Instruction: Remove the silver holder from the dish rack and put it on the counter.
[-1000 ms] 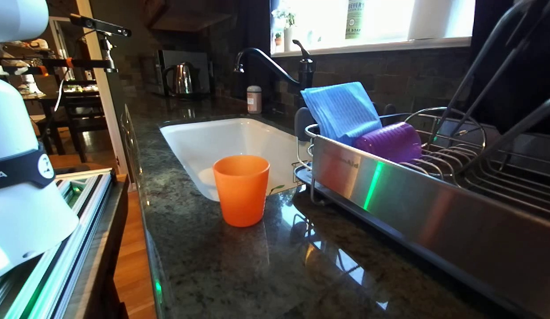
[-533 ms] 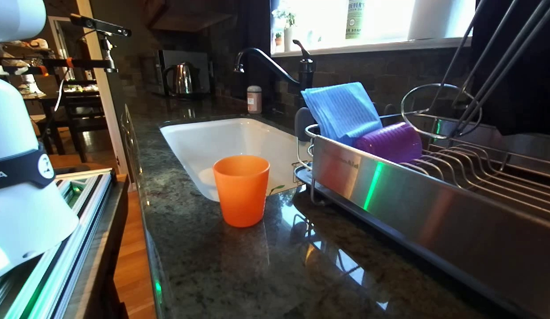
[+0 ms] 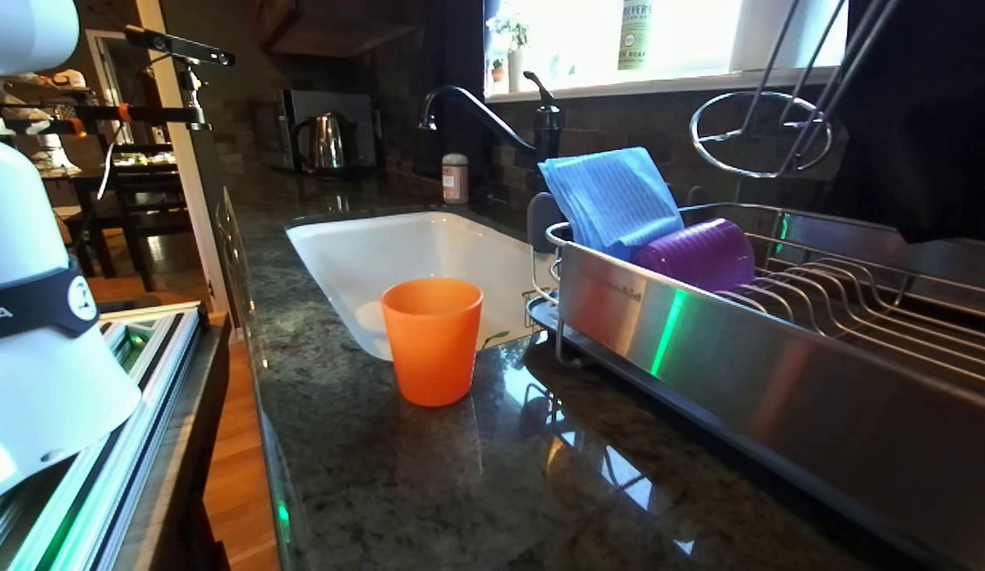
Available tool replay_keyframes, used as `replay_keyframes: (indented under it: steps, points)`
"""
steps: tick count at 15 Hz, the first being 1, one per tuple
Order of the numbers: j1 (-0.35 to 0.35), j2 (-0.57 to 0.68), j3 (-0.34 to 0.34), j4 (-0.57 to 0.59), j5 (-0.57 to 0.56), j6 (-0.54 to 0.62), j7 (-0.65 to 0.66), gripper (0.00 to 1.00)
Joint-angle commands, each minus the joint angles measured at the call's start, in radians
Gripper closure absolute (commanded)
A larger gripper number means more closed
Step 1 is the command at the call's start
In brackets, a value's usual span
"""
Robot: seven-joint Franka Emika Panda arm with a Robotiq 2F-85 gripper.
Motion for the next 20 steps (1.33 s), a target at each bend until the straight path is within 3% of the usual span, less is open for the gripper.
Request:
replay_keyframes:
  steps: [1,8,9,20]
  points:
    - [0.013,-0.080,-0.010,0.015,-0.128,-0.192,0.012,0.98]
    - [0.019,-0.218,0.004,-0.138,-0.391,-0.219,0.041,0.98]
    - [0.048,-0.229,-0.022,-0.152,-0.417,-0.230,0.048,0.98]
    - [0.132,-0.323,-0.017,-0.352,-0.603,-0.306,0.186,0.98]
